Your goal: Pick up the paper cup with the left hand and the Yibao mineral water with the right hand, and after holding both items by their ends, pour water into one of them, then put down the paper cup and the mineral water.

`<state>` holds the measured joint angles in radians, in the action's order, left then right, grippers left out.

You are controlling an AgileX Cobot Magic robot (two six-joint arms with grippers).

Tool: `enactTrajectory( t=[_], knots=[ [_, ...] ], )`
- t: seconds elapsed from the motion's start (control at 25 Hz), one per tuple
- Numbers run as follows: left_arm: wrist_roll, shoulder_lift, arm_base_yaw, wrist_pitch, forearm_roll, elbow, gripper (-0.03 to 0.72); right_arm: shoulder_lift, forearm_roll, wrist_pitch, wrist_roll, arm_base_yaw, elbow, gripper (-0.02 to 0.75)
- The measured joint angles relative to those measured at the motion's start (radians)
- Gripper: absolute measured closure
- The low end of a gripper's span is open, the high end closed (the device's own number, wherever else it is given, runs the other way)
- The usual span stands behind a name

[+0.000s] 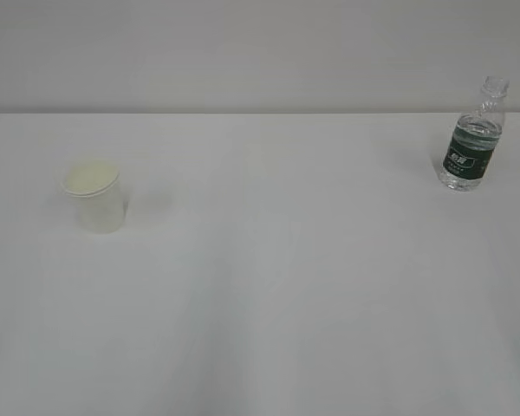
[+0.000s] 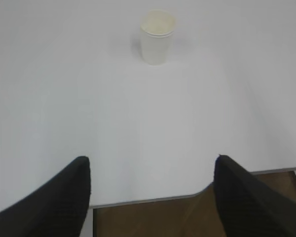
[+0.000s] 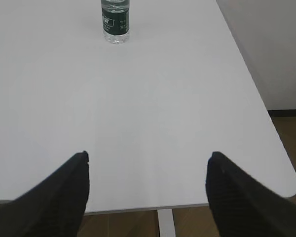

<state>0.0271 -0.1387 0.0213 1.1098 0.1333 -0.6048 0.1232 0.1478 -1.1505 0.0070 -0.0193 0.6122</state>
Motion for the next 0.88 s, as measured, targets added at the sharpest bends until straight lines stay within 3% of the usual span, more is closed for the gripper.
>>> enactTrajectory(
  t=[0.88],
  knots=[
    [0.009, -0.021, 0.005, -0.059, -0.002, -0.006, 0.139, 0.008, -0.05, 0.169, 0.0, 0.0, 0.0, 0.178]
  ],
)
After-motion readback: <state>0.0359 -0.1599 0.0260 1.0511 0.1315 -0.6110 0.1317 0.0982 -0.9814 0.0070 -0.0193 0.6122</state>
